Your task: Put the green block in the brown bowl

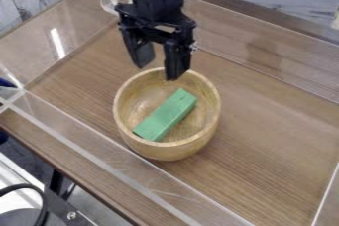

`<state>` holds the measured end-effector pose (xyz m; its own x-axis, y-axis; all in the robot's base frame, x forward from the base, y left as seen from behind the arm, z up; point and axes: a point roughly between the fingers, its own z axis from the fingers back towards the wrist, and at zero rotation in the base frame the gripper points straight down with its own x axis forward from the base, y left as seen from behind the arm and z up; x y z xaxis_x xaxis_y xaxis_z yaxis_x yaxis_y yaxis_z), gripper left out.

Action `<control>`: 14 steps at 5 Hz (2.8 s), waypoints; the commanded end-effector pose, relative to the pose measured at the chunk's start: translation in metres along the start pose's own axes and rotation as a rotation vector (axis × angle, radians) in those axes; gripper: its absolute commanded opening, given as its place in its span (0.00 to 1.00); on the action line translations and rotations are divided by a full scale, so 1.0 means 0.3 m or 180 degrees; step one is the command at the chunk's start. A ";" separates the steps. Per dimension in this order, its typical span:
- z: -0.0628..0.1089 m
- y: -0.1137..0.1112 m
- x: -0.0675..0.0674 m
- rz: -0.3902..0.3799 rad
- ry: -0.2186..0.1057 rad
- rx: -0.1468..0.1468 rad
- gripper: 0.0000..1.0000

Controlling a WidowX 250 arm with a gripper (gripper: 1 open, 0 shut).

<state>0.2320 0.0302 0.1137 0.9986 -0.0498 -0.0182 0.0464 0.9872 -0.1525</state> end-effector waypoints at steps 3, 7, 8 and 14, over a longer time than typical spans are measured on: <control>0.155 0.110 0.075 0.0069 -0.0316 0.0117 0.00; -0.056 0.201 0.148 0.0095 -0.0023 0.0269 0.00; -0.101 0.191 0.160 0.0042 0.0042 0.0279 0.00; -0.227 0.217 0.165 0.0056 0.0254 0.0286 0.00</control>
<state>0.2748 0.0764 0.0268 0.9895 -0.0467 -0.1371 0.0360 0.9962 -0.0794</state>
